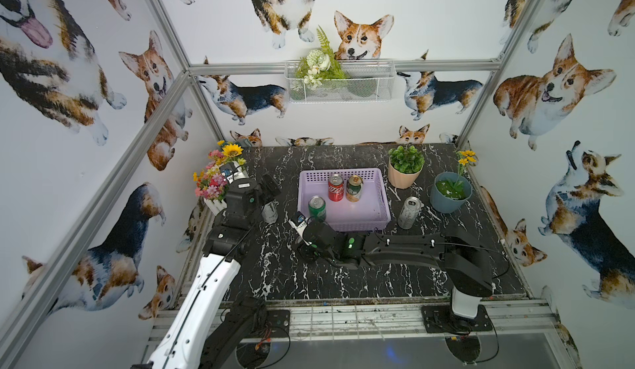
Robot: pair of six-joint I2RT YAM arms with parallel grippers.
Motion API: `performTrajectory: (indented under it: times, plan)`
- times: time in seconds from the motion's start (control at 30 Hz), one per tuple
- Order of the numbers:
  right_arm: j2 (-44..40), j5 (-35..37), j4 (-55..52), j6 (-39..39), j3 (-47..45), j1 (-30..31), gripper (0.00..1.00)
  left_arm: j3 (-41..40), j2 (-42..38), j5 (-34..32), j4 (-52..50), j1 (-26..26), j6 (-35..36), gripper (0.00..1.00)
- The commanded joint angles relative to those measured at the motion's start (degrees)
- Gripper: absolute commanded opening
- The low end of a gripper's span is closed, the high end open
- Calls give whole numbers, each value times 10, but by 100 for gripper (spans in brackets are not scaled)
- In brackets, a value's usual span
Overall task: Take out the drinks from the basket
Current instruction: Place the drink at the center of the board.
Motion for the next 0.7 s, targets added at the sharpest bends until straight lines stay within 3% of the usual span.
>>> performTrajectory:
  times: [0.0, 0.13, 0.3, 0.4, 0.67]
  plan:
    - [-8, -5, 63, 6, -16, 2, 0, -6, -1, 16, 11, 0, 6, 100]
    - [0, 0, 81, 22, -33, 5, 1, -6, 2, 20, 12, 0, 3, 100]
    - [-2, 13, 103, 23, -52, 10, 66, -13, -9, 16, 13, 0, 4, 100]
    - [-5, 20, 103, 25, -53, 11, 100, -15, -11, 12, 12, 0, 6, 100]
    - [-42, 55, 98, 18, -32, 16, 100, -18, -12, 18, 14, 0, 3, 100]
